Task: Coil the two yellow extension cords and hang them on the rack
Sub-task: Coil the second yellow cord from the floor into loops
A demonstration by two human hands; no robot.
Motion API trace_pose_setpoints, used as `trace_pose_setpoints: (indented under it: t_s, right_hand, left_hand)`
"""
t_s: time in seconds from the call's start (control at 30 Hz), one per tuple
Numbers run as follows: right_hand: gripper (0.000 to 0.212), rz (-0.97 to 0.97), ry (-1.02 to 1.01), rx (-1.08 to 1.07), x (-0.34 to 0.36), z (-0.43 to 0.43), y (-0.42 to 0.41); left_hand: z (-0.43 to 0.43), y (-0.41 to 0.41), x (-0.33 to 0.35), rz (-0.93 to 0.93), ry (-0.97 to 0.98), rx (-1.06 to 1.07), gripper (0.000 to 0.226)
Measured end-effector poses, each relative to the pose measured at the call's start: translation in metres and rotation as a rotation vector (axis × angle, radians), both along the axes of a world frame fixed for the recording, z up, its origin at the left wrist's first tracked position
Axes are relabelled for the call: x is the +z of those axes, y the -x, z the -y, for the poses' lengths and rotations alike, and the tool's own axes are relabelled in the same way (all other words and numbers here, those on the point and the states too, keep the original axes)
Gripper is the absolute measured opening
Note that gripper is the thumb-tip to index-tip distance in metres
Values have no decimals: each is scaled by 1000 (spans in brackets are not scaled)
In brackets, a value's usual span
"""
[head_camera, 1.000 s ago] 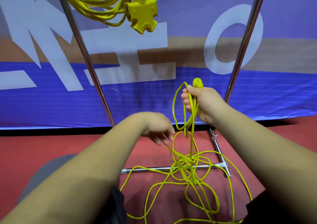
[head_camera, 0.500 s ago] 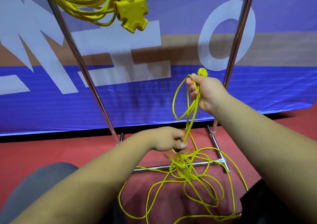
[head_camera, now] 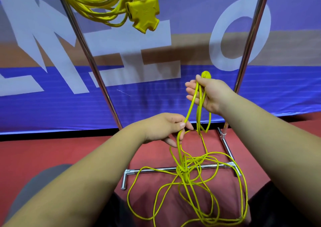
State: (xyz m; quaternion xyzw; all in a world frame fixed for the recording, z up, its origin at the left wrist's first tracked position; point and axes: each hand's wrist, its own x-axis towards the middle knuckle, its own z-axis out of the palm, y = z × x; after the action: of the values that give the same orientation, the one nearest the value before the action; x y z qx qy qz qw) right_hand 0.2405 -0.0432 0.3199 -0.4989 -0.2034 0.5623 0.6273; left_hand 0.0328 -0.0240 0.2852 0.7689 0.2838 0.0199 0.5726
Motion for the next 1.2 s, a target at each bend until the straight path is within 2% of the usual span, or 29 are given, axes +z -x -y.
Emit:
trace_pose_setpoints:
  t_s: [0.13, 0.23, 0.3, 0.43, 0.5, 0.67, 0.77, 0.93, 1.0, 1.1, 1.2]
  right_hand:
    - [25, 76, 68, -41, -7, -6, 0]
    - [19, 55, 36, -9, -7, -8, 1]
    - [18, 87, 16, 26, -5, -5, 5]
    - [24, 123, -8, 78, -4, -1, 6]
    - [28, 123, -2, 88, -5, 0, 3]
    - [28, 106, 18, 166, 0, 6, -5]
    - [28, 123, 23, 198, 4, 10, -12]
    - [26, 32, 30, 186, -2, 9, -17]
    - [30, 35, 30, 164, -8, 6, -16]
    - [34, 43, 22, 116, -17, 0, -11]
    - [30, 57, 24, 86, -23, -2, -7]
  left_hand:
    - [3, -4, -12, -2, -10, 14, 28]
    - [6, -8, -32, -1, -59, -99, 22]
    - [8, -14, -54, -32, -92, -154, 27]
    - [15, -14, -104, -334, -153, -276, 40]
    - [14, -10, -118, -437, -224, -323, 35]
    - [1, -7, -108, -393, -118, -229, 24]
    - [-9, 2, -102, -402, -123, -214, 19]
    - [-18, 9, -88, -554, -345, -353, 17]
    - [-13, 6, -83, -586, -357, -387, 22]
    - [-6, 1, -84, -493, -302, -362, 30]
    - [1, -8, -75, -184, -116, -202, 30]
